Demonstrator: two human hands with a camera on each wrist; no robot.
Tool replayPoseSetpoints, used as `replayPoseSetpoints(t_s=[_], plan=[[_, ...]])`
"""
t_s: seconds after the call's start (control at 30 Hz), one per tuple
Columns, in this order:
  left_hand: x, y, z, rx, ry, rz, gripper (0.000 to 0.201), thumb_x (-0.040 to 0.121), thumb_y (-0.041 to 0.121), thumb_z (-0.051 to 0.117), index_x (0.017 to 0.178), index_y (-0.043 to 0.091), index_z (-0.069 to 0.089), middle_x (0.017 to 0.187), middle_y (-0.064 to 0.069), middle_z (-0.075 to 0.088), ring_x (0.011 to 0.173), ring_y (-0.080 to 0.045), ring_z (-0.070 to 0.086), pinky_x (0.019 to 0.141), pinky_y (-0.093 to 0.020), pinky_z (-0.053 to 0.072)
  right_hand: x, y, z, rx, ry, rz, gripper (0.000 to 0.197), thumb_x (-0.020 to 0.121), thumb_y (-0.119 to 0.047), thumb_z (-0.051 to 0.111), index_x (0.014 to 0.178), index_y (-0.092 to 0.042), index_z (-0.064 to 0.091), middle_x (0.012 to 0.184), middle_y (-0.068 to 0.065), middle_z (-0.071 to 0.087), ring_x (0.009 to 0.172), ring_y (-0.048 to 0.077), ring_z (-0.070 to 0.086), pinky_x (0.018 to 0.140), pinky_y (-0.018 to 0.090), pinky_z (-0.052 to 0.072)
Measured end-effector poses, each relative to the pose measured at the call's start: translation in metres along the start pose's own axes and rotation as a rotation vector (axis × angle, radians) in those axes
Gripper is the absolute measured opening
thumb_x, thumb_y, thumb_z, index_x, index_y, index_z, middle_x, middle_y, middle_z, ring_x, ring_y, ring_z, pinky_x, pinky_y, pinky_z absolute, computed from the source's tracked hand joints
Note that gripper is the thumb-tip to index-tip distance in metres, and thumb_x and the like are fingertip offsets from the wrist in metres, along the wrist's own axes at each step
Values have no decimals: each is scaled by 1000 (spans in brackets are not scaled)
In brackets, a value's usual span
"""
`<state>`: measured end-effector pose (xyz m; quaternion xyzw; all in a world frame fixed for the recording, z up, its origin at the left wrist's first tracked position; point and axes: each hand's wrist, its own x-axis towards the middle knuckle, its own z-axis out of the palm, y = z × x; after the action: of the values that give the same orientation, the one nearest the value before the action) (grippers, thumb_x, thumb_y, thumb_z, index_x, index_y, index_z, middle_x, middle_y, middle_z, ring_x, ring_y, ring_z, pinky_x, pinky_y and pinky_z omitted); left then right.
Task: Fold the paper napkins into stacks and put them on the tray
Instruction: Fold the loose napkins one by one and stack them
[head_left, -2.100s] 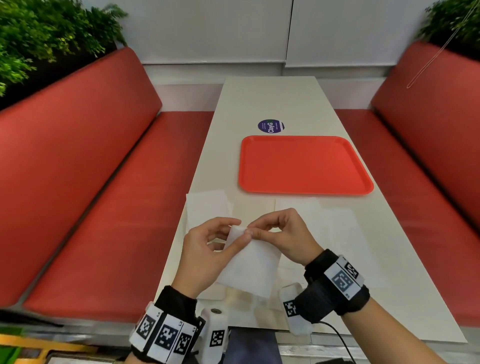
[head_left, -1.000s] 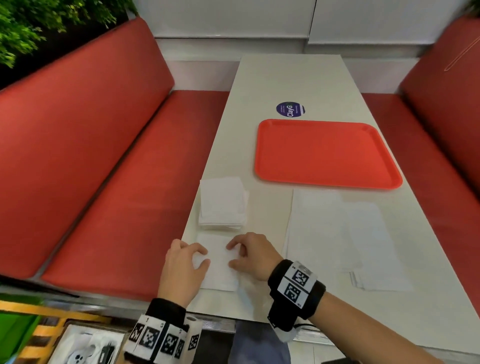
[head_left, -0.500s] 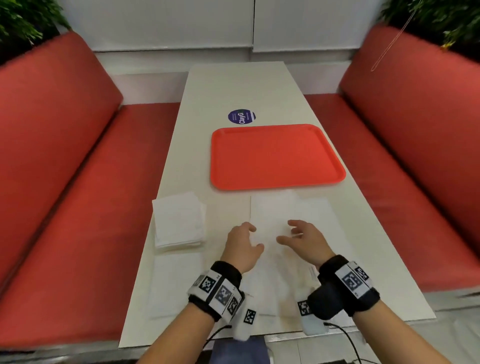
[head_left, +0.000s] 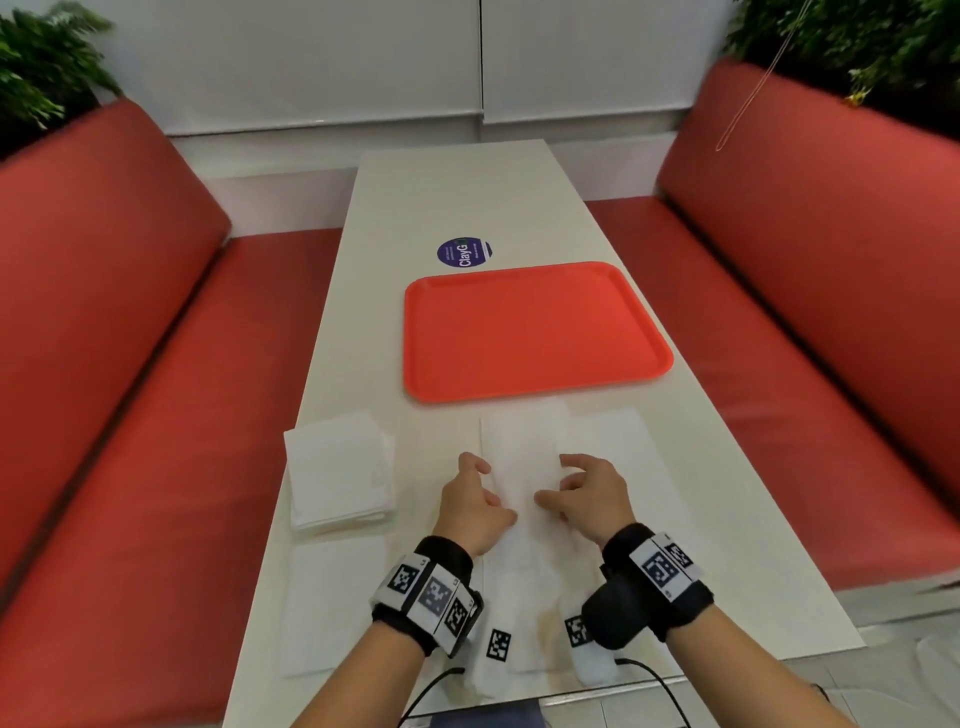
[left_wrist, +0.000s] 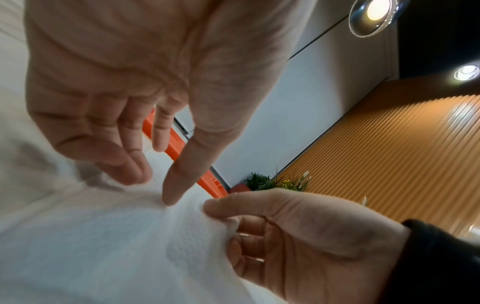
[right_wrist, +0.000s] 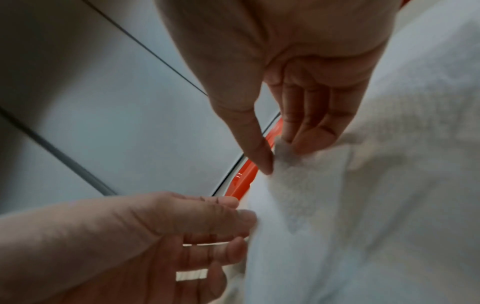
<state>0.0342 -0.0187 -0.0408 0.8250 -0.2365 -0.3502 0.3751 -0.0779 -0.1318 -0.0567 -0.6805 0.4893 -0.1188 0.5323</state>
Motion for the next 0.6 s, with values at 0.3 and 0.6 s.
replayPoseSetpoints(t_s=[0.3, 0.6], plan=[[-3, 0, -17, -244, 105, -27, 62, 84, 65, 56, 102, 7, 64, 87, -8, 72, 82, -22, 70, 84, -39, 57, -23, -28, -30, 482, -228, -122, 50, 82, 1, 73, 128, -10, 56, 98, 19, 74, 90, 32, 72, 79, 41, 58], [-19, 9, -21, -619, -77, 97, 19, 89, 14, 68, 103, 2, 73, 101, -13, 75, 99, -33, 70, 82, -38, 58, -32, -12, -41, 349, -227, -78, 29, 79, -20, 80, 101, -6, 68, 66, 4, 57, 57, 15, 53, 54, 27, 43]])
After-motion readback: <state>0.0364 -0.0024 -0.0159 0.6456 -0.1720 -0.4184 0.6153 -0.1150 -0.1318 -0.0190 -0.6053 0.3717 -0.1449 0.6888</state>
